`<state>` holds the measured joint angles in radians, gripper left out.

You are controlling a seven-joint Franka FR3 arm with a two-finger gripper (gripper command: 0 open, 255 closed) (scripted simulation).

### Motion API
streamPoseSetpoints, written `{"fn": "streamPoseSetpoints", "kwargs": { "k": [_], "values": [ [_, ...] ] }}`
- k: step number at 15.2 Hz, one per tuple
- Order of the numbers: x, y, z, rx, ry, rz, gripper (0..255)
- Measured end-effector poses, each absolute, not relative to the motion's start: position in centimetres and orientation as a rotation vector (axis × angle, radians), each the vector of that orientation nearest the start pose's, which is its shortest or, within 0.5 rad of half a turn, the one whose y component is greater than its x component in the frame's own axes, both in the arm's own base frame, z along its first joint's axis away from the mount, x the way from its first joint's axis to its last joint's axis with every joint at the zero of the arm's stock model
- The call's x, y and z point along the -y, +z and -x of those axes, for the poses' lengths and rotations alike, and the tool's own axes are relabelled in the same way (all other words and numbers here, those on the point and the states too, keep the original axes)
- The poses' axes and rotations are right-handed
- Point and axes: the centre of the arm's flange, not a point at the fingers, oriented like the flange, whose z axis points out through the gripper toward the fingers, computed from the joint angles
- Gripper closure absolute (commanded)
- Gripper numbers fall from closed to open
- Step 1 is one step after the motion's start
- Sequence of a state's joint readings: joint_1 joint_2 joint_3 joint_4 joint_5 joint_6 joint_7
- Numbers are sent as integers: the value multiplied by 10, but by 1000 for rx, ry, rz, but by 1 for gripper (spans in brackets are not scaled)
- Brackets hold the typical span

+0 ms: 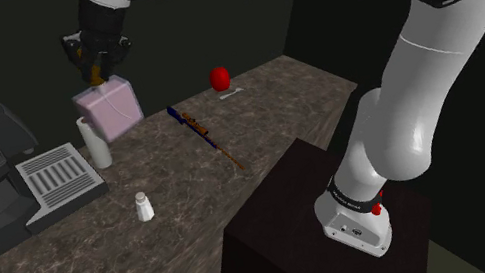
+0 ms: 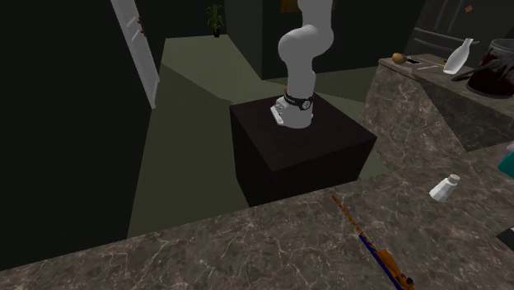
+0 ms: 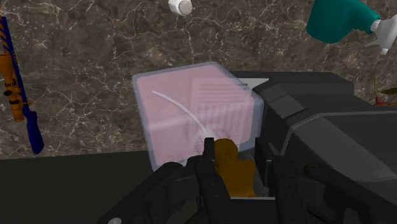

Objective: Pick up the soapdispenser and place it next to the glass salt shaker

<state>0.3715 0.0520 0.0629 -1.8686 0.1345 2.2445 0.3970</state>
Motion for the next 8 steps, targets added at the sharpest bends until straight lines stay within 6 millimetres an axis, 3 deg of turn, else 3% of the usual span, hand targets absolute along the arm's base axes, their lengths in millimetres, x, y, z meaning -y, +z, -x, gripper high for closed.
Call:
{"fn": "streamPoseSetpoints", "kwargs": {
  "k": [6,8],
  "values": [
    [-335,519,-557,-43,-360,2878,255],
    [-343,512,-558,-44,-359,2878,255]
  ]
}}
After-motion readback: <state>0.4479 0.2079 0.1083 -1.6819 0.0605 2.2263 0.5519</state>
